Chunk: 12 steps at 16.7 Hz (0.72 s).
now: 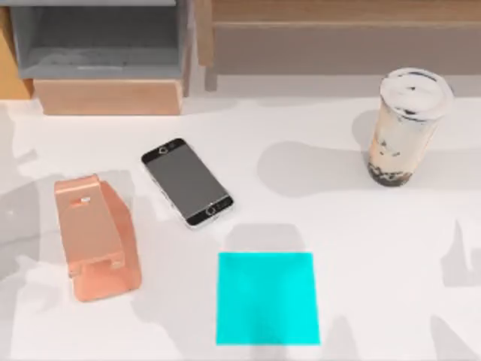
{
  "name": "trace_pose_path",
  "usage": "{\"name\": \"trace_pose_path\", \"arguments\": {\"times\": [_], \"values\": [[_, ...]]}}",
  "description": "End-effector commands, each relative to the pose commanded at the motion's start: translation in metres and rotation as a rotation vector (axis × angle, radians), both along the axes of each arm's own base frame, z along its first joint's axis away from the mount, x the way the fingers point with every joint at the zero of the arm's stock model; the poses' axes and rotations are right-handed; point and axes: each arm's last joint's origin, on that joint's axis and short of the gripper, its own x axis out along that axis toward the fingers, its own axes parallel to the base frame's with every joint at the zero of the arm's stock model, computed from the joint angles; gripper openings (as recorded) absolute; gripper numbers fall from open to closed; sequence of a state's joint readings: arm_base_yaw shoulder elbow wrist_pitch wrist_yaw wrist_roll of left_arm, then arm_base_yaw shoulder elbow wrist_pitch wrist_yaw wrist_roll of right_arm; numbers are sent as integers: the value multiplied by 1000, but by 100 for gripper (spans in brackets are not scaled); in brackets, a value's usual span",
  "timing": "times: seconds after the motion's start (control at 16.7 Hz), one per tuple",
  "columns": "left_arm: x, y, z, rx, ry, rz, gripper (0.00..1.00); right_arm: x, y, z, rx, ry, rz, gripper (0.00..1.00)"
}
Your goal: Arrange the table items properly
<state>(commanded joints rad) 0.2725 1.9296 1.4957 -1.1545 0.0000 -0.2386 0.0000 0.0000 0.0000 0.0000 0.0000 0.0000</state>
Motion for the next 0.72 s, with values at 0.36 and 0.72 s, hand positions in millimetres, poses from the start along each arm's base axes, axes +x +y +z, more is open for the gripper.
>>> {"name": "trace_pose_path", "arguments": {"times": [0.36,0.72], "values": [[-1,0,12,6,-18,-1,0,0,0,0,0,0,0,100],[15,-11,35,12,-159,152,0,0,0,0,0,0,0,100]]}}
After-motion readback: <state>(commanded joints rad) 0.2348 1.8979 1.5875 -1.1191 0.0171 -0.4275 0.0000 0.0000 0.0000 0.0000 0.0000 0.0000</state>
